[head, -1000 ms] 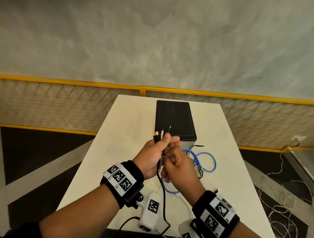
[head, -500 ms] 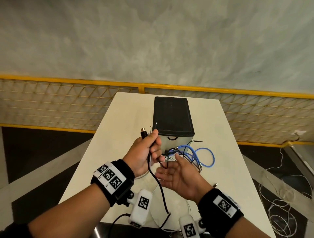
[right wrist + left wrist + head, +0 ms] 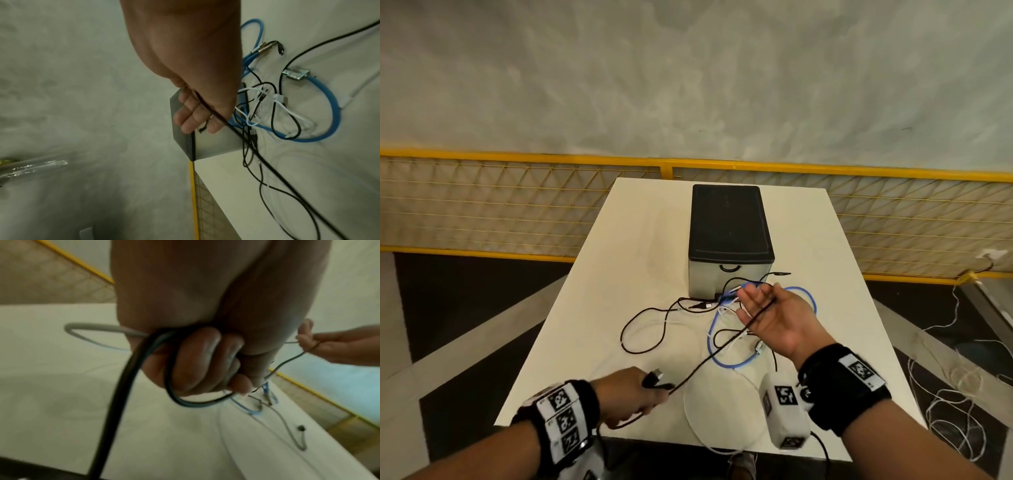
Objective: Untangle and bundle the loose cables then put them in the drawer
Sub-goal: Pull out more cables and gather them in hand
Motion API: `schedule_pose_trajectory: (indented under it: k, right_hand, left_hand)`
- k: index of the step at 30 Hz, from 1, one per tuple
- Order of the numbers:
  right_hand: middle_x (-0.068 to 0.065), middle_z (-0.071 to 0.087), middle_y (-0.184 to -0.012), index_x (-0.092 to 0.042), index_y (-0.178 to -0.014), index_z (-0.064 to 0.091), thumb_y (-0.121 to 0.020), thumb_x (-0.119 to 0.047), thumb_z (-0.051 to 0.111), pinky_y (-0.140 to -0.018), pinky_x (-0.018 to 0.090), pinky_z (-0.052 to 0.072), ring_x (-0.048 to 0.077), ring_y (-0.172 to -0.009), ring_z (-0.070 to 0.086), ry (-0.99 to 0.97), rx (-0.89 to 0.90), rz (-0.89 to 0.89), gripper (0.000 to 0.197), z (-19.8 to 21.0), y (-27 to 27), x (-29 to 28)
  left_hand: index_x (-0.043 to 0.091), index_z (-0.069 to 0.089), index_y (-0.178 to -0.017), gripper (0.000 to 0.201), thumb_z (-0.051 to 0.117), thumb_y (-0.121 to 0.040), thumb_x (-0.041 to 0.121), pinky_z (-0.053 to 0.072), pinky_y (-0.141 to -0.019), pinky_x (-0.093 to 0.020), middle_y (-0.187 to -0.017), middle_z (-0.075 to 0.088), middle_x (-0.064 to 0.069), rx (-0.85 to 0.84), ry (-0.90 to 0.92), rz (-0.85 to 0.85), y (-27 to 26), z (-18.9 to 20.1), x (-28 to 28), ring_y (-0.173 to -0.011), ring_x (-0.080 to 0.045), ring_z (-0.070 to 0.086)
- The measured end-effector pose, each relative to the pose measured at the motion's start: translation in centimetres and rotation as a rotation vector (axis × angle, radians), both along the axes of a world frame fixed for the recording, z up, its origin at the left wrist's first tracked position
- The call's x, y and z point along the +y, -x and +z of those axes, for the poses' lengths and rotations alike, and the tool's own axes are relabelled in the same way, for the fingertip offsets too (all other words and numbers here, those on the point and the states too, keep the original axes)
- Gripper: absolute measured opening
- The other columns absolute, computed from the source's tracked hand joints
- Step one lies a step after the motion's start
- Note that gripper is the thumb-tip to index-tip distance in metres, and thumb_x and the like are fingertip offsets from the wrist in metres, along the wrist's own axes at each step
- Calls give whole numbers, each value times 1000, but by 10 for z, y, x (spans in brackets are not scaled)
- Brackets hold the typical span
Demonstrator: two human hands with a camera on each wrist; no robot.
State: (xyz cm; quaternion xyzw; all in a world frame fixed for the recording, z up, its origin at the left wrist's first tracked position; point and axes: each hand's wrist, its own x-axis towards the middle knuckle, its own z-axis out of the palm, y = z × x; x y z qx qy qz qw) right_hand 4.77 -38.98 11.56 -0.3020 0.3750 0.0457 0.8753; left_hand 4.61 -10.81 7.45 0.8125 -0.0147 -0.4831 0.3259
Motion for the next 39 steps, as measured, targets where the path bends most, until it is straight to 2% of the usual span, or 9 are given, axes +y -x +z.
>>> schedule_pose_trajectory:
  k: [7, 10, 13, 18, 23, 27, 30, 33, 39]
  right_hand:
    - [14, 77, -87, -14, -92, 55, -106, -25, 32, -79, 42, 49, 29, -91, 70, 76, 28, 200, 29, -13, 17, 38]
    - [12, 75, -96, -11, -106, 61, -104, -24, 34, -78, 40, 50, 25, -85, 70, 44, -24, 275, 30, -15, 20, 57]
    - [18, 72, -110, -3, -116, 66, -102, -19, 35, -91, 44, 51, 28, -90, 72, -30, -103, 271, 37, -10, 22, 62]
    - [17, 70, -117, -1, -122, 65, -102, -23, 32, -103, 47, 42, 28, -98, 65, -12, -91, 305, 44, -12, 23, 57]
    - [10, 72, -90, -5, -110, 68, -100, -22, 37, -84, 41, 46, 21, -76, 68, -8, -111, 340, 37, -12, 18, 64]
    - [15, 72, -99, -10, -99, 61, -102, -21, 38, -73, 38, 54, 24, -77, 72, -35, -100, 294, 26, -10, 10, 63]
    - [10, 76, -104, -18, -92, 57, -104, -26, 35, -90, 44, 47, 21, -93, 75, -37, -116, 240, 27, -6, -1, 46]
    - [7, 77, -90, -18, -89, 59, -104, -26, 36, -89, 46, 48, 21, -85, 76, -49, -130, 164, 29, 1, -9, 25]
    - [12, 76, -105, -15, -96, 61, -105, -28, 36, -87, 47, 51, 26, -95, 74, -11, -158, 199, 30, 0, -3, 23]
  left_hand:
    - [13, 62, -80, 15, 68, -91, 23, 23, -40, -16, -63, 49, 1, -346, 450, 444, -26, 39, -40, -40, -7, 32]
    - [14, 65, -85, 12, 77, -82, 16, 39, -45, -14, -63, 60, 8, -492, 514, 327, -24, 50, -82, -46, 1, 51]
    - [21, 63, -85, 22, 80, -73, 16, 57, -66, -35, -74, 69, 2, -517, 471, 306, -20, 38, -99, -70, -15, 68]
    - [17, 69, -93, 31, 76, -63, 18, 59, -81, -42, -84, 77, -2, -517, 513, 256, -20, 28, -93, -81, -20, 74]
    - [17, 66, -90, 30, 76, -62, 14, 57, -70, -33, -77, 74, -2, -550, 491, 231, -18, 27, -85, -71, -13, 69]
    - [25, 62, -70, 20, 73, -71, 7, 49, -64, -24, -66, 64, 10, -549, 449, 86, -10, 26, -76, -59, -2, 58]
    - [27, 65, -68, 22, 77, -72, 9, 46, -60, -18, -65, 65, 7, -377, 358, -176, 2, 18, -49, -57, 1, 57]
    - [26, 69, -73, 17, 79, -71, 12, 48, -64, -18, -77, 71, -9, -184, 230, -329, 5, 4, -10, -66, -7, 60]
    - [31, 65, -71, 20, 80, -77, 18, 42, -59, -14, -67, 64, 14, -139, 126, -389, -9, 18, 18, -58, 3, 54]
